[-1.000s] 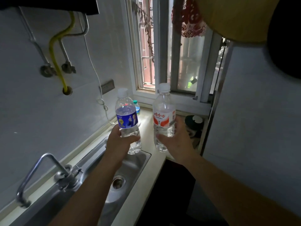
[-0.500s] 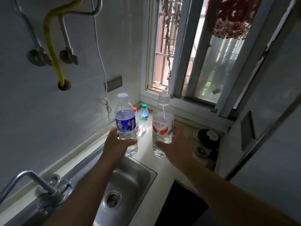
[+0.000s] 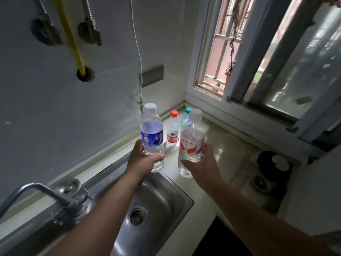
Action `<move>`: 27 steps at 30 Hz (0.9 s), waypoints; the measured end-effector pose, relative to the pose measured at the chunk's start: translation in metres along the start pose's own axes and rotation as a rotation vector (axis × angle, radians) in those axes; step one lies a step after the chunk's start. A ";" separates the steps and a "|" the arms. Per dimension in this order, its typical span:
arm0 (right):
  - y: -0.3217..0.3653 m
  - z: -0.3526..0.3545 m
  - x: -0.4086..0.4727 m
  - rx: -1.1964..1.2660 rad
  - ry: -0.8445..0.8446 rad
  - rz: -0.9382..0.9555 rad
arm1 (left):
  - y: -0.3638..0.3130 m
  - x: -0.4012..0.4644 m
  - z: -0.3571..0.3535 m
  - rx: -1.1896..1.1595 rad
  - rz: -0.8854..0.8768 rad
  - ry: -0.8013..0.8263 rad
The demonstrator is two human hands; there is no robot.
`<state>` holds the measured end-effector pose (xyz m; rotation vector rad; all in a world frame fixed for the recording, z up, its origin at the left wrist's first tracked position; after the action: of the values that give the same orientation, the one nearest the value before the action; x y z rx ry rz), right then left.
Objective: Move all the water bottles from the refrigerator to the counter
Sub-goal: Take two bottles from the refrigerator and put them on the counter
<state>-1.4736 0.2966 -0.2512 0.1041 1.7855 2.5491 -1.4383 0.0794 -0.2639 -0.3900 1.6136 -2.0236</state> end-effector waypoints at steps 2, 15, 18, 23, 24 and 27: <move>-0.009 -0.008 0.016 -0.013 0.032 -0.006 | 0.004 0.008 -0.010 0.009 0.018 -0.020; -0.101 -0.051 0.122 -0.105 0.069 -0.082 | 0.073 0.103 -0.086 0.078 0.119 -0.120; -0.117 -0.064 0.142 -0.126 0.072 -0.099 | 0.089 0.123 -0.098 0.080 0.137 -0.130; -0.139 -0.082 0.166 -0.131 0.078 -0.114 | 0.112 0.148 -0.112 0.100 0.165 -0.156; -0.143 -0.086 0.169 -0.132 0.083 -0.114 | 0.115 0.151 -0.113 0.105 0.167 -0.161; -0.151 -0.095 0.177 -0.124 0.094 -0.113 | 0.121 0.159 -0.115 0.119 0.161 -0.183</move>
<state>-1.6589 0.2703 -0.4186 -0.1174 1.6060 2.6155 -1.6036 0.0648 -0.4241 -0.3773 1.3628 -1.8935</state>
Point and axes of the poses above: each hand's wrist, its own x-axis towards the middle knuckle, its own z-axis out of the back of the hand, y = z × x, the point moved 7 cm from there along x, towards the middle knuckle, and after that the axes turned 9 degrees about -y, right-handed, at the moved point
